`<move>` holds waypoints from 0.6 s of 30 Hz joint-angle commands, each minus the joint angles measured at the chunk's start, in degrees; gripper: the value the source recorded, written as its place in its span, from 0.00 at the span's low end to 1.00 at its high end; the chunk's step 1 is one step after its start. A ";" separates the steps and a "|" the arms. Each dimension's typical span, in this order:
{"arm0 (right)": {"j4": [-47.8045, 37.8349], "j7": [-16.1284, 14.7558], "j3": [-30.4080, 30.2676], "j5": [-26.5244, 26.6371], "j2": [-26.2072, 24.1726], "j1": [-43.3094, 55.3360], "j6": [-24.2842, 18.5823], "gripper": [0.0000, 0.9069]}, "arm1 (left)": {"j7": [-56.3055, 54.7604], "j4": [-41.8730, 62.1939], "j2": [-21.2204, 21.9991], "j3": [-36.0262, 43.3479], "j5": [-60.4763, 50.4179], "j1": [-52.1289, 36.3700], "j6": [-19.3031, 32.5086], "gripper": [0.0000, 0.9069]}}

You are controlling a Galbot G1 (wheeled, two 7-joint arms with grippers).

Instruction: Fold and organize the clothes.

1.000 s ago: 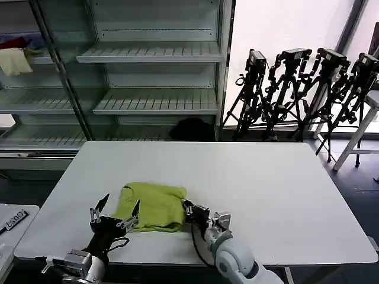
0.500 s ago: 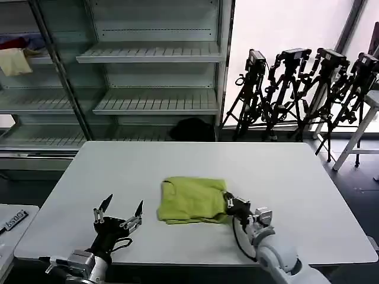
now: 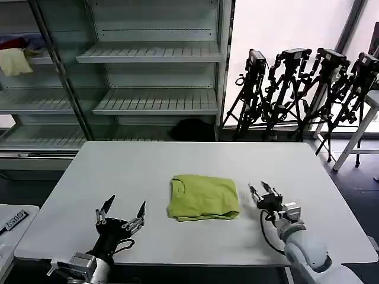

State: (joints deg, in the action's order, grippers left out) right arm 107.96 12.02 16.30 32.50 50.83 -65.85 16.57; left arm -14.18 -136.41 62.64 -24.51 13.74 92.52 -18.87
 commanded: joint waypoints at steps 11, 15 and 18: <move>31.06 25.12 18.16 -21.07 5.08 -56.33 -19.21 1.00 | -0.79 3.76 -0.32 2.80 -1.83 1.87 12.08 1.00; 31.84 27.79 14.42 -29.14 7.23 -58.00 -25.91 1.00 | -1.49 3.68 -0.61 2.66 -1.50 2.67 13.91 1.00; 31.59 27.30 12.61 -32.37 7.70 -56.99 -30.22 1.00 | -2.15 3.59 -0.42 2.56 -1.68 3.39 14.32 1.00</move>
State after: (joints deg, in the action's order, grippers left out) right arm 131.18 30.11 31.47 17.78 54.44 -106.13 2.10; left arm -15.52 -133.71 62.05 -22.42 12.43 94.47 -9.33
